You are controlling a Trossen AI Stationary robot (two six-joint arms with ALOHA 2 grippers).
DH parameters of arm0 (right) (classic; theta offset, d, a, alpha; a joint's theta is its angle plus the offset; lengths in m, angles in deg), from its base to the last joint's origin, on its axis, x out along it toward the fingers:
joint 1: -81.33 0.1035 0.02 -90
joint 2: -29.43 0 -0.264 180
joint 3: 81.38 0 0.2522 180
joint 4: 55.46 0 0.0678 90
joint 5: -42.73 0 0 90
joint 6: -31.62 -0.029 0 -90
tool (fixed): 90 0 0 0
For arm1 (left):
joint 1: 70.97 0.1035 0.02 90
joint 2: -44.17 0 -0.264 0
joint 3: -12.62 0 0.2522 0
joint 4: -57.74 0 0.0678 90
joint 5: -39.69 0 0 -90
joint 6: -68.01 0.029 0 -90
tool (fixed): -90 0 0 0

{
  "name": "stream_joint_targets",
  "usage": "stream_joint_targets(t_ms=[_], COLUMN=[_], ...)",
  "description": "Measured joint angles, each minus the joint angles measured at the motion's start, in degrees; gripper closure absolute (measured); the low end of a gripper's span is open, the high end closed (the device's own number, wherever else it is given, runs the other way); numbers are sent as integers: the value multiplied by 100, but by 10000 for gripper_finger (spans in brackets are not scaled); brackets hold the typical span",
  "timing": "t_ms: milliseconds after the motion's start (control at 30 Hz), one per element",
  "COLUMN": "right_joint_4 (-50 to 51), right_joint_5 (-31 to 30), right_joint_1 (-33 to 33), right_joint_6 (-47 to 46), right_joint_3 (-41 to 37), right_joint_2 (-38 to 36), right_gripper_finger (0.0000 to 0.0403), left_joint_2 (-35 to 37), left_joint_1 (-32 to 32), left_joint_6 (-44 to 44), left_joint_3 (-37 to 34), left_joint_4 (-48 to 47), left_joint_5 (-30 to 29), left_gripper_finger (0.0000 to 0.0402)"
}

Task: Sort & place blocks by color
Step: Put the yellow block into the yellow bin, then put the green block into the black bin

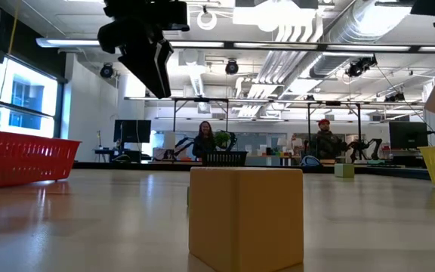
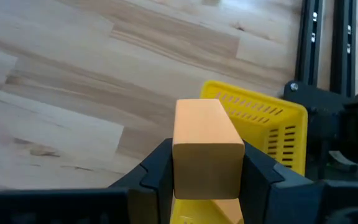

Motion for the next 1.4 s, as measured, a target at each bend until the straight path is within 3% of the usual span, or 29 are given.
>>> stream_joint_targets(t_ms=[367, 667, 1100, 1400], right_joint_4=[-8, -7, -5, -7], right_joint_5=[711, 742, 848, 581], right_joint_1=[115, 83, 30, -108], right_joint_6=[-453, -378, -302, -326], right_joint_3=[-2, -2, -2, -2], right_joint_2=[794, 1218, 1400, 1342], right_gripper_finger=[295, 291, 178, 171], left_joint_2=[0, 0, 0, 0], left_joint_1=[0, 0, 0, 0], left_joint_6=[0, 0, 0, 146], left_joint_3=[0, 0, 0, 0], left_joint_4=[-1, -1, -3, -416], left_joint_5=[37, 37, 37, 48], left_gripper_finger=[195, 195, 195, 195])
